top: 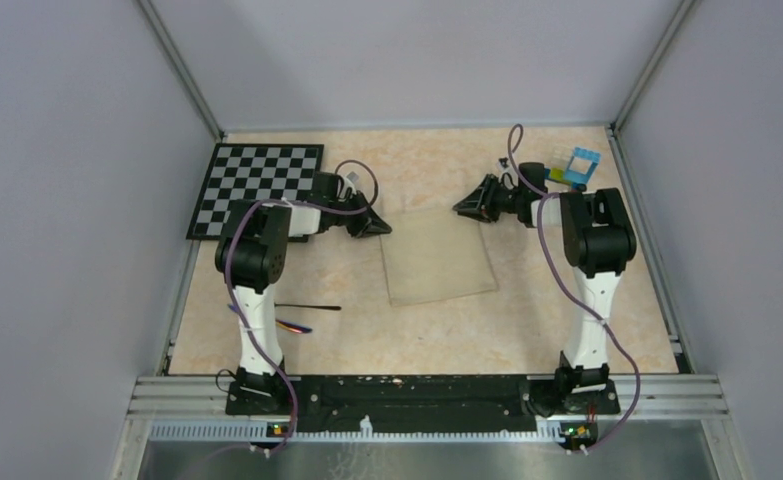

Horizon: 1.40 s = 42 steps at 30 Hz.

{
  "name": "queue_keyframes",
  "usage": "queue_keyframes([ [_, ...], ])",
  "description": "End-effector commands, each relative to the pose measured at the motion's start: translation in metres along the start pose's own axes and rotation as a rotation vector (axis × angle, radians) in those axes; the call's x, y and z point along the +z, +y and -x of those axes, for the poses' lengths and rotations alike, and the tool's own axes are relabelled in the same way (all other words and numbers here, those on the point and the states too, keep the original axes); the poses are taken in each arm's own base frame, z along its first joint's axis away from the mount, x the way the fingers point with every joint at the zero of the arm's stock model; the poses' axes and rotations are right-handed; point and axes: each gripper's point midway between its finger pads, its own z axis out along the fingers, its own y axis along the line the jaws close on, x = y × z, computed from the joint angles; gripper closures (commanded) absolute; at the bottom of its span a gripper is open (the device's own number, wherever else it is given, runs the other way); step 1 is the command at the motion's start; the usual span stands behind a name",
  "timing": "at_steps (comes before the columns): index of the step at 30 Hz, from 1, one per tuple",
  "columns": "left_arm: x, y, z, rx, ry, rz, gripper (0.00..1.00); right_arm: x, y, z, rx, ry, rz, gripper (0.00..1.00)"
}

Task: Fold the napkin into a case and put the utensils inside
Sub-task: Smooth out the square-folded napkin at the center of the board.

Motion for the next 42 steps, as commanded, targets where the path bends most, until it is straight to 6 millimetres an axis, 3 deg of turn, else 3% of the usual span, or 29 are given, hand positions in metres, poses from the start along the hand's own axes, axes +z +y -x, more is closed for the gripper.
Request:
queue_keyframes([
  [1, 0.003, 0.010, 0.016, 0.084, -0.041, 0.079, 0.86, -0.002, -0.017, 0.017, -0.066, -0.021, -0.079, 0.66],
  [8, -0.003, -0.018, 0.033, 0.147, -0.038, 0.042, 0.79, -0.004, 0.041, 0.037, -0.136, -0.039, 0.030, 0.56],
  [12, 0.000, -0.022, 0.038, 0.114, -0.037, 0.013, 0.78, 0.005, 0.048, 0.032, -0.109, -0.030, 0.078, 0.56],
  [18, 0.011, 0.021, 0.031, 0.042, -0.026, 0.094, 0.79, 0.013, -0.007, 0.018, -0.039, -0.020, 0.005, 0.61],
  [22, 0.003, 0.051, 0.034, -0.002, -0.050, 0.154, 0.81, 0.010, -0.032, 0.022, -0.027, -0.016, -0.043, 0.62],
  [25, -0.002, 0.059, 0.038, 0.002, -0.070, 0.183, 0.81, 0.004, -0.048, 0.023, -0.079, 0.019, -0.151, 0.62],
  [27, -0.005, 0.057, 0.041, 0.014, -0.074, 0.190, 0.81, -0.001, -0.047, 0.031, -0.124, 0.022, -0.202, 0.62],
  [30, -0.009, 0.045, 0.042, 0.041, -0.072, 0.175, 0.82, -0.014, -0.027, 0.043, -0.188, 0.012, -0.260, 0.61],
  [33, -0.021, 0.017, 0.046, 0.083, -0.085, 0.130, 0.79, -0.033, 0.011, 0.056, -0.305, -0.009, -0.372, 0.57],
  [36, -0.037, -0.017, 0.050, 0.127, -0.096, 0.056, 0.68, -0.053, 0.047, 0.050, -0.391, -0.032, -0.493, 0.54],
  [38, -0.053, -0.038, 0.053, 0.152, -0.109, 0.009, 0.60, -0.054, 0.067, 0.028, -0.393, -0.031, -0.509, 0.54],
  [42, -0.088, -0.068, 0.051, 0.203, -0.149, -0.021, 0.41, -0.030, 0.100, -0.051, -0.361, 0.043, -0.431, 0.60],
])
